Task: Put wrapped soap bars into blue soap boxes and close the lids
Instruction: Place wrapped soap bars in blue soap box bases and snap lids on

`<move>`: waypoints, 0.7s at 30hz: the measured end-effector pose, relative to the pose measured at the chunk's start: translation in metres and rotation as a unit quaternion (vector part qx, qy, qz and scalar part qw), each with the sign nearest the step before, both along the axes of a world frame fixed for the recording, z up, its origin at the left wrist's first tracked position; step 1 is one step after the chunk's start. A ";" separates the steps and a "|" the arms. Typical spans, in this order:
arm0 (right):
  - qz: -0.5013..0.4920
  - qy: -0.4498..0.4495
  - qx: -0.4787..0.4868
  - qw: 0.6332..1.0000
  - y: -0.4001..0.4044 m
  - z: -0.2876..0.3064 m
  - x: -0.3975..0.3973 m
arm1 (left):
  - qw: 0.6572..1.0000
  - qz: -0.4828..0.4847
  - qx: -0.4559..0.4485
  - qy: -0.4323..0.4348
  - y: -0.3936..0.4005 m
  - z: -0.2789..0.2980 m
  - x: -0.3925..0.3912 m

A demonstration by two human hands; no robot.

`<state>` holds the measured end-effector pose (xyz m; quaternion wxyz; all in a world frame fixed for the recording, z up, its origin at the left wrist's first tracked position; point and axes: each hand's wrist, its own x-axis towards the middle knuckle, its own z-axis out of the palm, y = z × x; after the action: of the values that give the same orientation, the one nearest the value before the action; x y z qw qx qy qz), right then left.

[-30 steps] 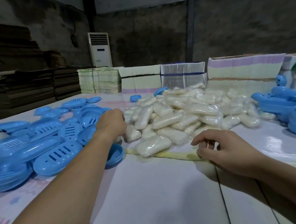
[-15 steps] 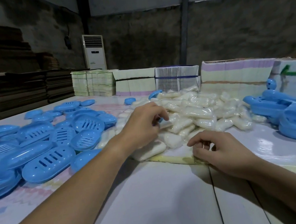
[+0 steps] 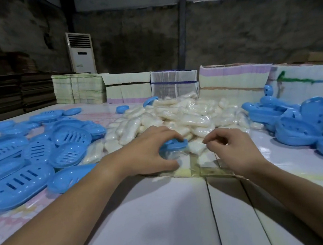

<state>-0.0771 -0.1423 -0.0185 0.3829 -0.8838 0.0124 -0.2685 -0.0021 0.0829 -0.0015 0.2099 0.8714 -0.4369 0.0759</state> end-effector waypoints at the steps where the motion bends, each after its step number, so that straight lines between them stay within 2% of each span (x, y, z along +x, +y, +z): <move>1: 0.000 0.003 0.002 1.000 -0.001 0.001 0.000 | 1.000 0.013 0.006 0.000 0.002 0.000 0.002; 5: -0.005 0.019 0.001 1.000 -0.004 0.002 -0.001 | 0.998 0.041 0.048 -0.015 0.001 0.001 0.003; 10: -0.012 0.026 -0.004 1.000 -0.007 0.001 0.000 | 1.000 -0.007 0.027 0.002 -0.010 -0.002 -0.003; 15: -0.028 0.024 -0.042 0.998 -0.014 -0.003 0.005 | 0.995 -0.063 0.047 0.063 -0.018 -0.007 -0.011; 21: -0.043 0.086 -0.128 0.987 -0.023 -0.013 0.017 | 0.992 -0.073 0.037 0.093 -0.018 -0.008 -0.010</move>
<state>-0.0601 -0.1656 -0.0312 0.2516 -0.9441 0.0492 -0.2072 -0.0125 0.0649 -0.0099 0.2227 0.8476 -0.4802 -0.0371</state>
